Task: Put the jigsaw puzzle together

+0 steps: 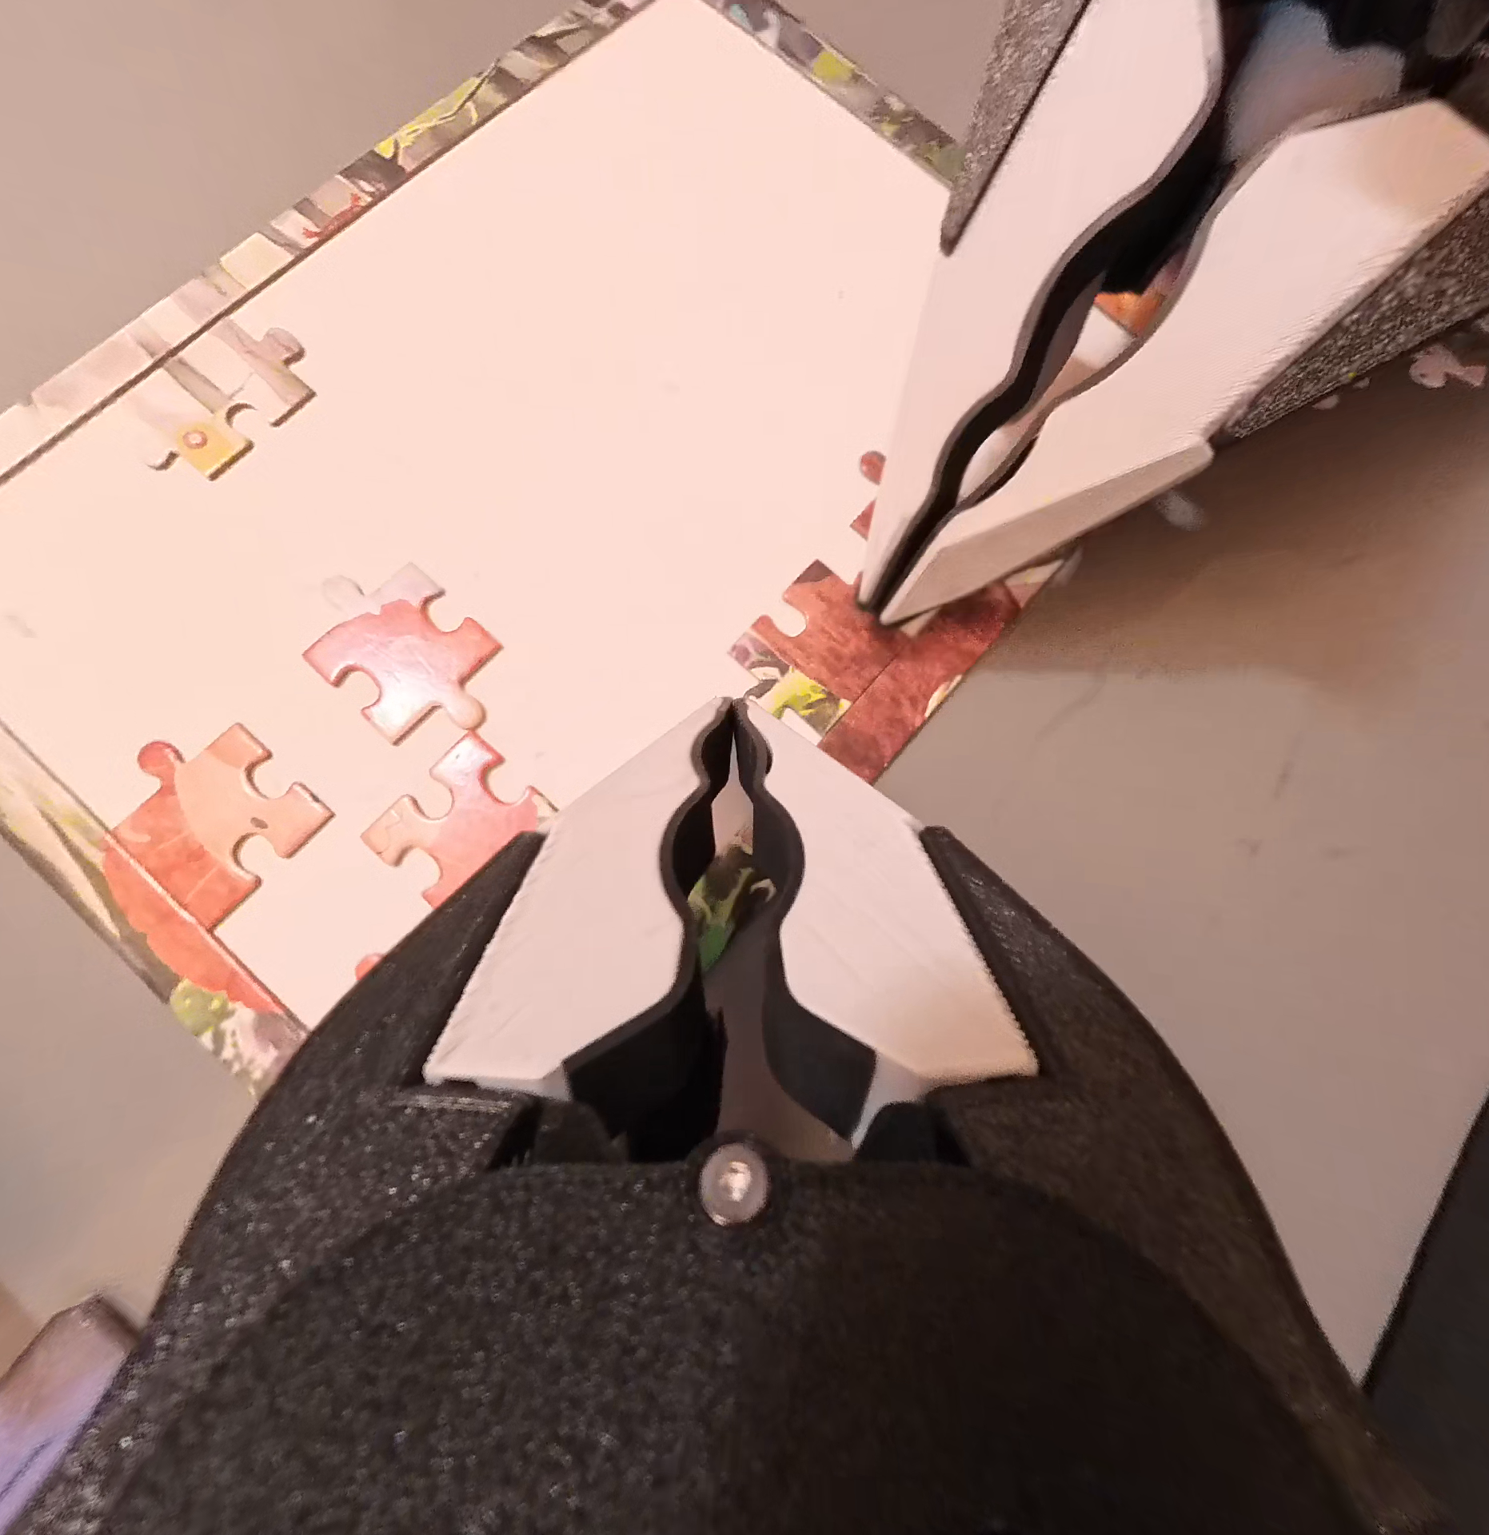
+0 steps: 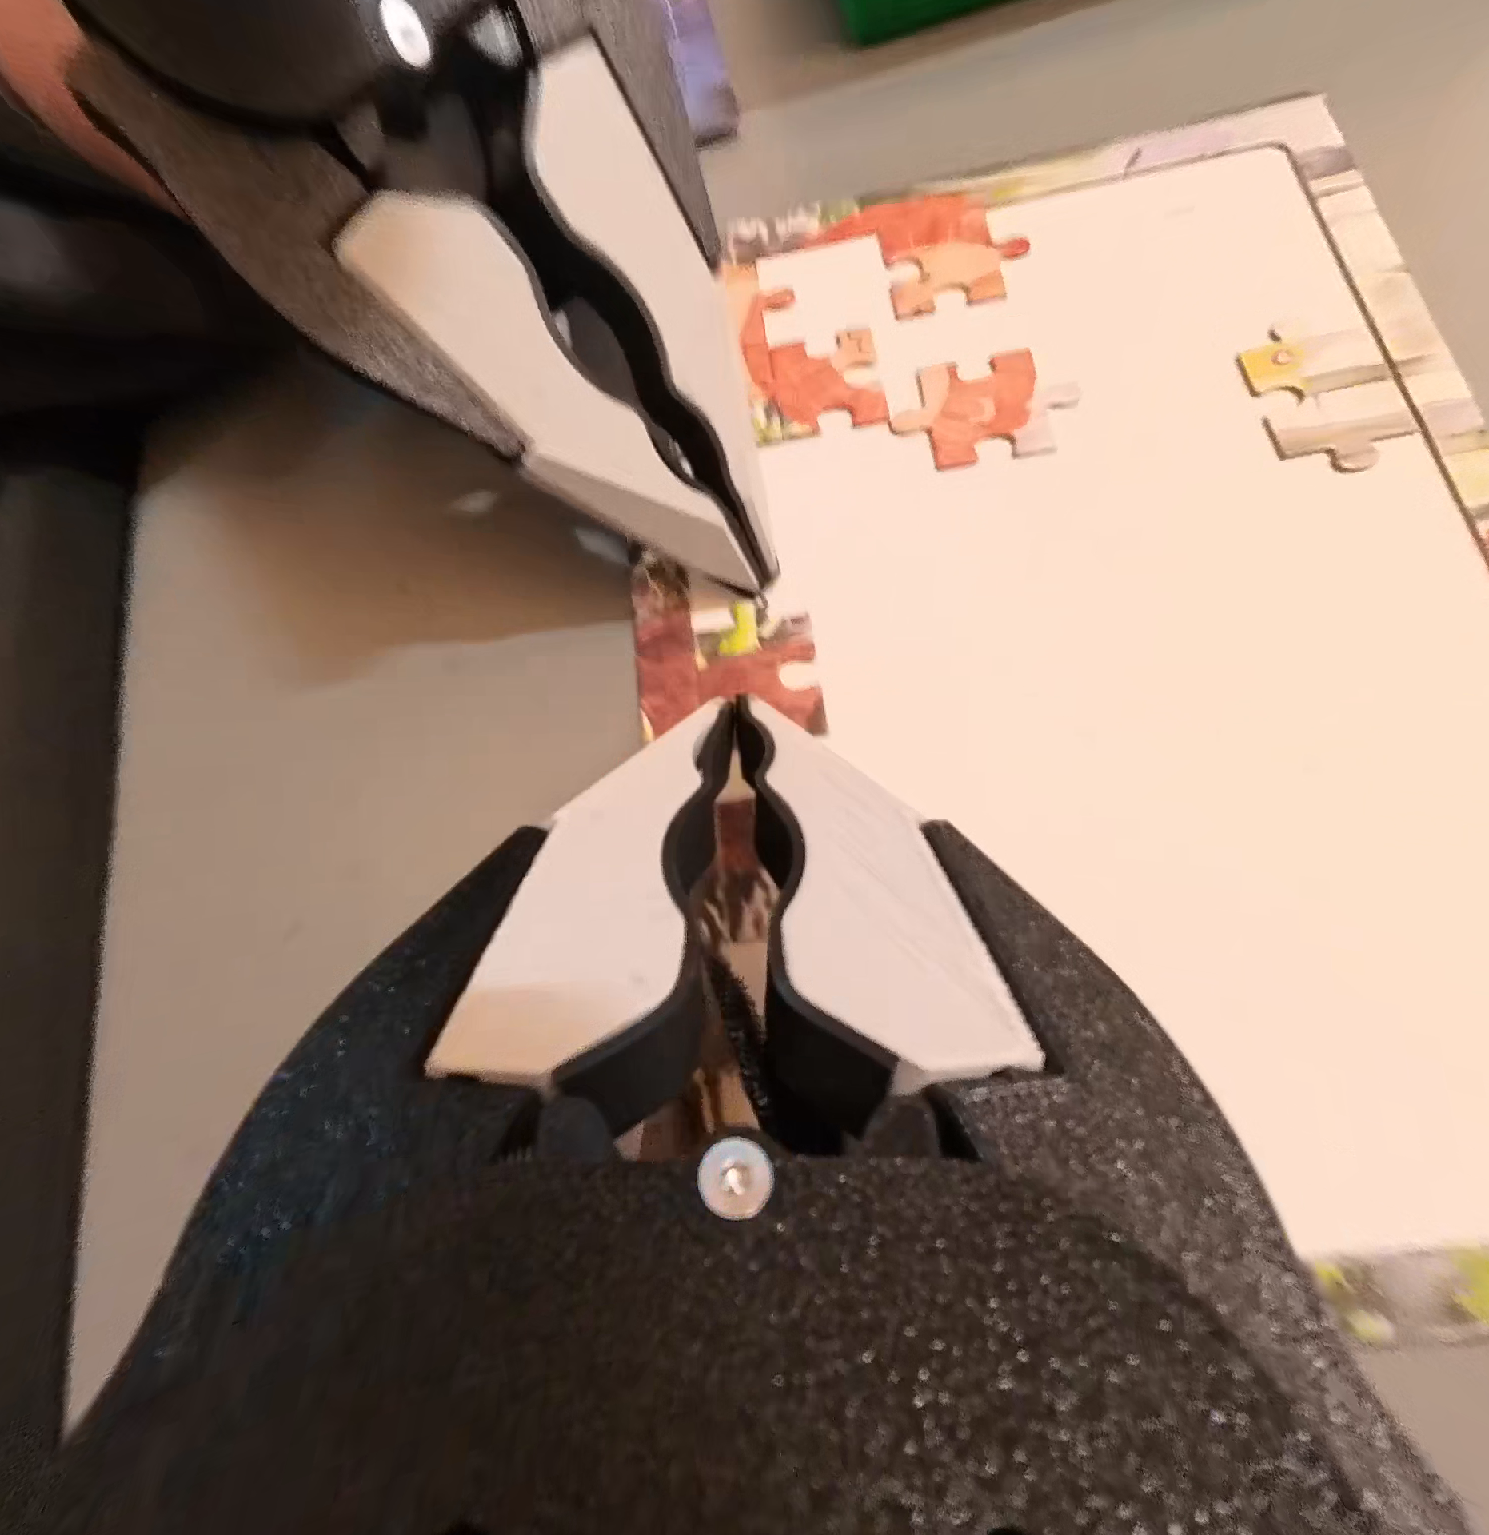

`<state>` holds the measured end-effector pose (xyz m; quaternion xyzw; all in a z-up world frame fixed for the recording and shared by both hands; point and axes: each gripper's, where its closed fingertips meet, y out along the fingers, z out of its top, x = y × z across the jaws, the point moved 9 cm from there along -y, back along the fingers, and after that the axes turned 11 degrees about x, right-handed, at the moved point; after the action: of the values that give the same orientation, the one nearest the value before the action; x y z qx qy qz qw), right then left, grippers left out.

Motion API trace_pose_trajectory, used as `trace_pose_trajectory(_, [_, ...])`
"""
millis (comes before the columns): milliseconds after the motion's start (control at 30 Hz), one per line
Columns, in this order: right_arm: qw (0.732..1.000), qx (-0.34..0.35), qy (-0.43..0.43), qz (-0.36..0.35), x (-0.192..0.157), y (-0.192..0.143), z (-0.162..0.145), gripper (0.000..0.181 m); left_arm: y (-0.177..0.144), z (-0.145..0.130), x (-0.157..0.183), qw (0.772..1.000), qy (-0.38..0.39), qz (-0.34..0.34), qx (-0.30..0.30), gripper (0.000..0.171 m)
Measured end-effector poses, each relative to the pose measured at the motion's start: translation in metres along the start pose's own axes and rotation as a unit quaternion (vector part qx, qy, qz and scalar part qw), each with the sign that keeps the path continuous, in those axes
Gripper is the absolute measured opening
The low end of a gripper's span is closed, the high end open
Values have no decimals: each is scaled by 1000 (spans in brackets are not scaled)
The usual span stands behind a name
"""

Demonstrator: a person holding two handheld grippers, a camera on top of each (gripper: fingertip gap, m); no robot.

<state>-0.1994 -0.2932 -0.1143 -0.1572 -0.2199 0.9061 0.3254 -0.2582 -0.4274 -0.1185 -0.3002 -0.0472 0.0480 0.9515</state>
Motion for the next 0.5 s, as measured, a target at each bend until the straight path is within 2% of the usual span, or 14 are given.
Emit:
trace_pose_trajectory(133, [1000, -5, -13, -19, 4, -8, 2, 2, 0, 1, 3, 1000, 19, -1, -9, 0])
trace_pose_trajectory(267, [999, -10, -34, -33, 6, -21, 0, 20, -3, 2, 2, 1000, 18, -2, 3, 6])
trace_pose_trajectory(333, [998, -5, -51, -29, 3, -16, 0, 32, -3, 3, 4, 1000, 21, -8, 3, 11])
trace_pose_trajectory(500, [999, -22, -38, -18, 3, 4, -2, 37, -17, 4, 7, 1000, 18, 8, 9, 10])
